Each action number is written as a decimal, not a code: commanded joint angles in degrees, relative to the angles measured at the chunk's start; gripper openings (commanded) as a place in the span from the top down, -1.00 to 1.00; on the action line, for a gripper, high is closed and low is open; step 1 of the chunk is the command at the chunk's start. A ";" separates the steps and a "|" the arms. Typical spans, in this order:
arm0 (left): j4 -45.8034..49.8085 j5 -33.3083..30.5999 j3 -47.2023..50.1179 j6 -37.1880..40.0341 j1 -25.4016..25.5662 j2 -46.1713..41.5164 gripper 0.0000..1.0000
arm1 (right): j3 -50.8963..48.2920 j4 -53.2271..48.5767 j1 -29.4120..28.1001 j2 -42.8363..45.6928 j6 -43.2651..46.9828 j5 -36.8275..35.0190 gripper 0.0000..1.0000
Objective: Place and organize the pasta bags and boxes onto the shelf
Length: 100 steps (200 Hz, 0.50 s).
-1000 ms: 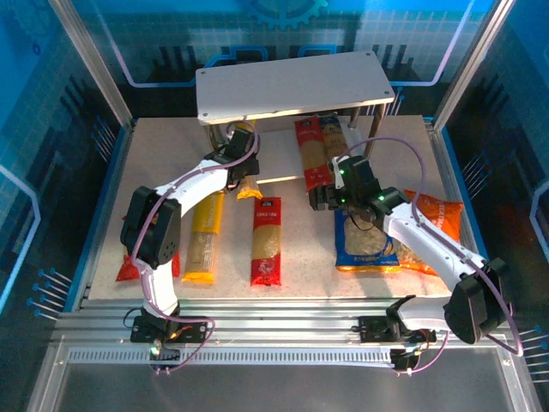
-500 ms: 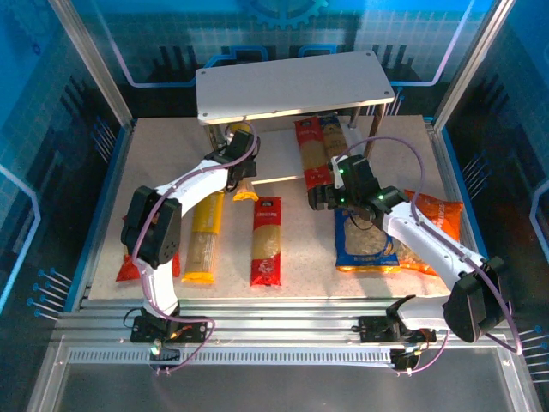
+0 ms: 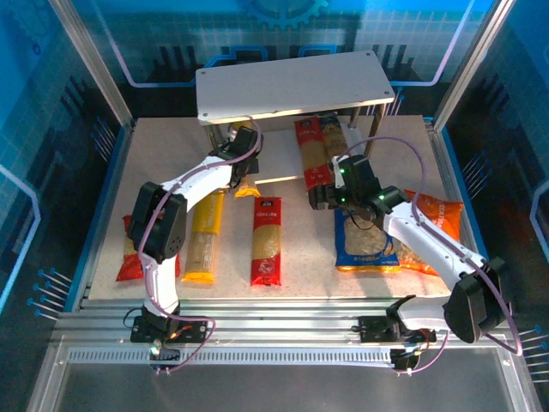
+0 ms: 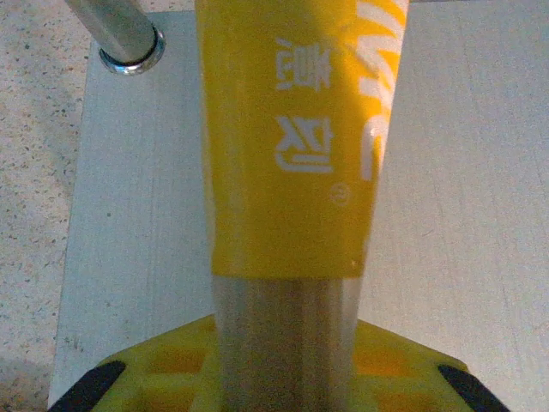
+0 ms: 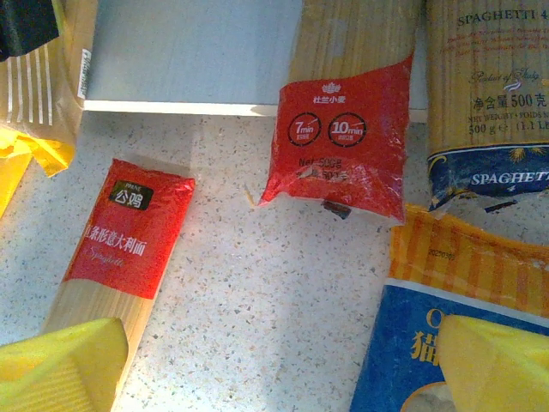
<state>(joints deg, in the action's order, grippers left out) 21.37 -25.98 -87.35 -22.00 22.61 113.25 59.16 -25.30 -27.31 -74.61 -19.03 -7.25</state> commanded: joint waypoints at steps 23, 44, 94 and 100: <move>-1.84 -4.15 -3.26 -0.57 -0.95 1.55 0.50 | -0.10 -0.95 0.60 1.55 0.58 -0.32 -0.87; -1.62 -4.52 -3.27 -0.71 -0.99 1.45 0.33 | -0.17 -0.91 0.64 1.72 0.52 -0.33 -0.87; -2.11 -4.61 -2.58 -0.81 -0.99 0.48 0.10 | -0.21 -1.21 0.60 2.29 0.36 -0.43 -0.87; -2.13 -4.49 -2.50 -0.80 -0.99 0.31 0.02 | -0.31 -1.20 0.64 2.42 0.31 -0.40 -0.87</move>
<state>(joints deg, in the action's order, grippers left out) 20.73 -28.40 -88.05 -22.50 22.22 114.43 59.16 -25.52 -27.31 -73.71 -19.05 -7.25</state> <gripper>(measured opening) 0.437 0.936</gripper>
